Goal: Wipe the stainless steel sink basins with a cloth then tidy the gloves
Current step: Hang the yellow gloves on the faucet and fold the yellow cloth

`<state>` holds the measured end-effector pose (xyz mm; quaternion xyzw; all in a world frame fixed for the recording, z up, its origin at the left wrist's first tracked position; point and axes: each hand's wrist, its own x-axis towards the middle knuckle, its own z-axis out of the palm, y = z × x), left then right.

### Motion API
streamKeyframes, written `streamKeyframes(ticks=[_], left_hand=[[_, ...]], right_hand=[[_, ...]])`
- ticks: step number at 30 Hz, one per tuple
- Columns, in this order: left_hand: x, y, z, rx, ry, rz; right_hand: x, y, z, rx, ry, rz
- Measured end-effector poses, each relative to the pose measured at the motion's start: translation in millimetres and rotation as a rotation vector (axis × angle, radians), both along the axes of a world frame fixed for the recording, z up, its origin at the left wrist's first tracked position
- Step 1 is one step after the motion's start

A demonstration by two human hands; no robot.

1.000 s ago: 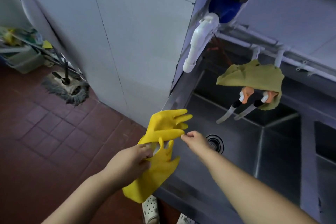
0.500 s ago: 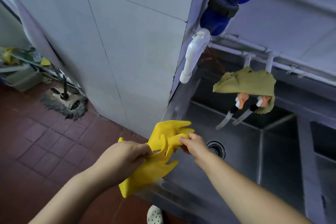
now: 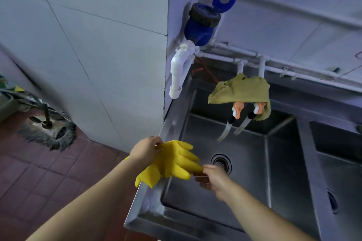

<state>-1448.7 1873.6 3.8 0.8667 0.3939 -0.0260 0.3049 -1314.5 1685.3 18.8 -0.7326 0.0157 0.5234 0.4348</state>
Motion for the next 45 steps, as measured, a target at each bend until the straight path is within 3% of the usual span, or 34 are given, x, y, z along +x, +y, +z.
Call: streamKeyframes(ticks=[6,12,16,22,28,32,34,37,42,45], left_hand=[[10.6,5.4,-14.3,0.192,0.091,-0.161],[22.4,0.2,-9.0,0.172,0.198,-0.053],[27.9,-5.0,4.9,0.34,0.391,-0.257],[28.4,-38.4,34.0,0.241,0.246,-0.456],[41.5,-55.9,82.9,0.293,0.025,-0.315],[52.3,-73.7,103.8,0.333,-0.069,-0.237],[56.6,-83.9,109.0,0.322,-0.08,-0.2],[60.2,-97.3,116.7,0.324,-0.065,-0.152],[60.0,-113.6,132.3,0.361,-0.127,-0.09],[63.3,-119.2,138.7,0.358,-0.134,-0.095]], right_hand=[[23.5,-35.3,2.9,-0.066,-0.168,0.06],[46.9,-49.9,13.4,-0.037,-0.347,0.112],[62.7,-52.0,21.5,0.035,-0.437,0.13],[93.7,-50.7,56.8,0.151,-0.677,0.215],[155.2,-37.7,105.7,0.27,-1.083,0.269],[201.6,-11.5,113.6,0.134,-1.481,0.458],[219.2,0.7,108.3,-0.011,-1.571,0.6],[231.9,11.4,104.7,-0.052,-1.633,0.637],[231.8,3.4,126.5,0.313,-1.448,0.283],[224.6,-20.6,145.5,0.398,-1.375,0.167]])
